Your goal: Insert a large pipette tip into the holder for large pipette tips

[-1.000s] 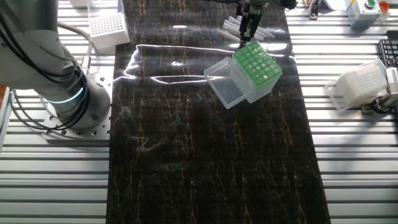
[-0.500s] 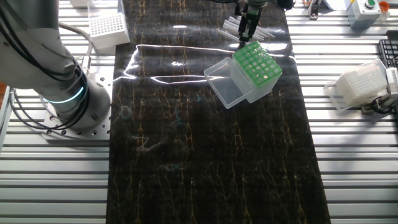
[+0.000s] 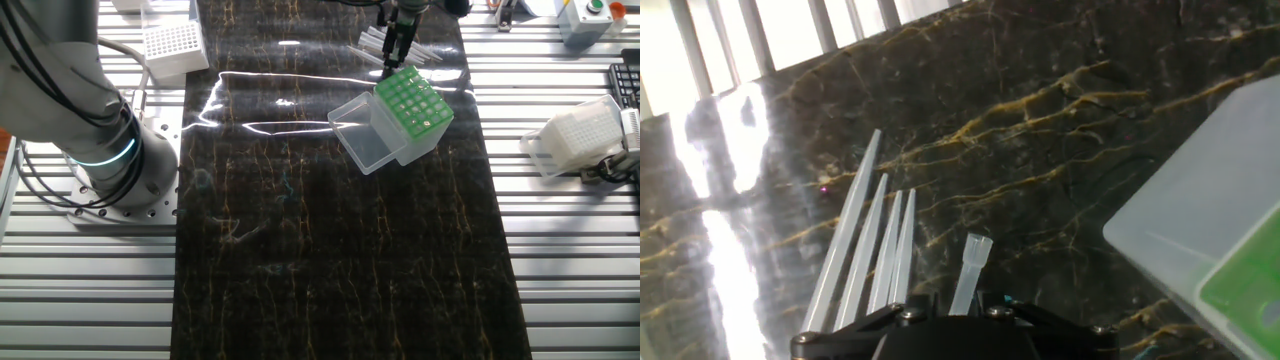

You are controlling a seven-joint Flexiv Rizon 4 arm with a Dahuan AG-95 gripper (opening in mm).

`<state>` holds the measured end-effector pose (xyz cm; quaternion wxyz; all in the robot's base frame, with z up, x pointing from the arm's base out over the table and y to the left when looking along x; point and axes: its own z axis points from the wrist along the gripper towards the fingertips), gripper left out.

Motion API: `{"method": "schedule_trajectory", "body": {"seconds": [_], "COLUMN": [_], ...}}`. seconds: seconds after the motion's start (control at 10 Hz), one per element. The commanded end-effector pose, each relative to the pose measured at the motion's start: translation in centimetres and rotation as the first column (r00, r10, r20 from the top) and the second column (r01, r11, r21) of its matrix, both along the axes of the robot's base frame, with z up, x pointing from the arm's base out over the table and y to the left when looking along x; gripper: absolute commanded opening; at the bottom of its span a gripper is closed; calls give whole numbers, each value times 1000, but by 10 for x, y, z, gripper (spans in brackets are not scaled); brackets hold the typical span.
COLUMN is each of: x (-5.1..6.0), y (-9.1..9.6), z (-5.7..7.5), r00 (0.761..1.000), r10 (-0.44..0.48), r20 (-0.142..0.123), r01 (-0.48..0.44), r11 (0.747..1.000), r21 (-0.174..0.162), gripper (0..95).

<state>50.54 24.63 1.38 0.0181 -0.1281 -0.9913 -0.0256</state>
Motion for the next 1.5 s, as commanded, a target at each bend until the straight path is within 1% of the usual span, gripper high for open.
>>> {"method": "schedule_trajectory", "body": {"seconds": [0.1, 0.3, 0.4, 0.5, 0.6, 0.7, 0.8, 0.9, 1.0, 1.2, 1.3, 1.5], "x": [0, 0, 1, 5, 9, 10, 13, 15, 17, 20, 23, 34], "y": [0, -1, -1, -3, -3, -4, -7, -12, -19, -37, -44, -51], "z": [-3, 0, 2, 20, 41, 55, 75, 89, 98, 108, 114, 133], "r00": [1000, 1000, 1000, 999, 998, 997, 994, 991, 986, 976, 973, 964], "r10": [0, 0, 5, 33, 63, 81, 109, 132, 164, 218, 232, 264], "r20": [-1, 1, 13, 17, 14, 11, 10, 10, 11, 11, 6, -3], "r01": [0, 0, -5, -33, -62, -81, -109, -132, -164, -218, -232, -264], "r11": [1000, 1000, 1000, 999, 998, 997, 994, 991, 987, 976, 973, 964], "r21": [-3, 0, -3, -2, -4, -5, -5, -5, -7, -5, -4, -10], "gripper": [0, 0, 0, 0, 0, 0, 0, 0, 0, 0, 0, 0]}}
